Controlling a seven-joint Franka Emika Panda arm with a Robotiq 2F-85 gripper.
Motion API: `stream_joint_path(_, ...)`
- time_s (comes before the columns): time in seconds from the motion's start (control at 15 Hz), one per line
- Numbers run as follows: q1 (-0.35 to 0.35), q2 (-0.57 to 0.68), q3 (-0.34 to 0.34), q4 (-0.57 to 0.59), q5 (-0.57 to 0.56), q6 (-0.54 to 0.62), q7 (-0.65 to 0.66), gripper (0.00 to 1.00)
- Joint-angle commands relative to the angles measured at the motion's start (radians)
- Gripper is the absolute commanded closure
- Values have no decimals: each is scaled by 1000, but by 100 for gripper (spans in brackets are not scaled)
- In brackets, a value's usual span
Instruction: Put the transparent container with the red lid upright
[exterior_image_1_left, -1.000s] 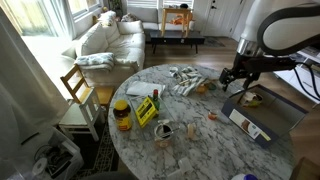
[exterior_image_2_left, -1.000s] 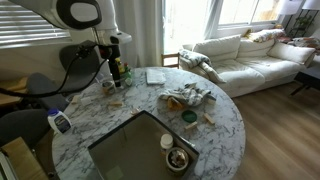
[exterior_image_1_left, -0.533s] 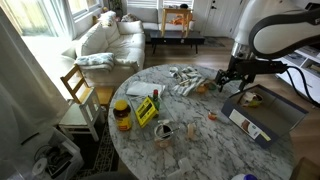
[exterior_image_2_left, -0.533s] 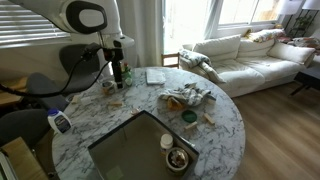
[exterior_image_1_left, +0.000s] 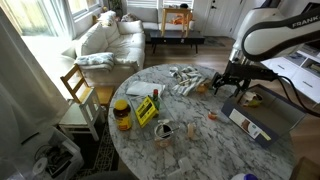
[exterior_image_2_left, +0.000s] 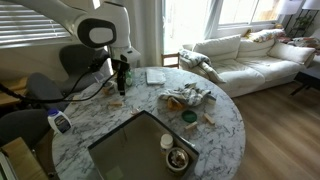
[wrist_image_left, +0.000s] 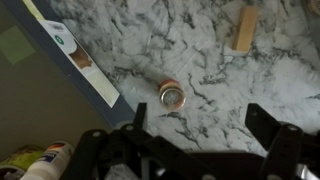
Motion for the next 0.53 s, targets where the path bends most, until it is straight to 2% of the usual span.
stream_joint_path(0.0, -1, 96, -30, 18, 78, 63, -9, 0)
stream_joint_path(0.47, 45, 236, -59, 37, 32, 197, 117, 0)
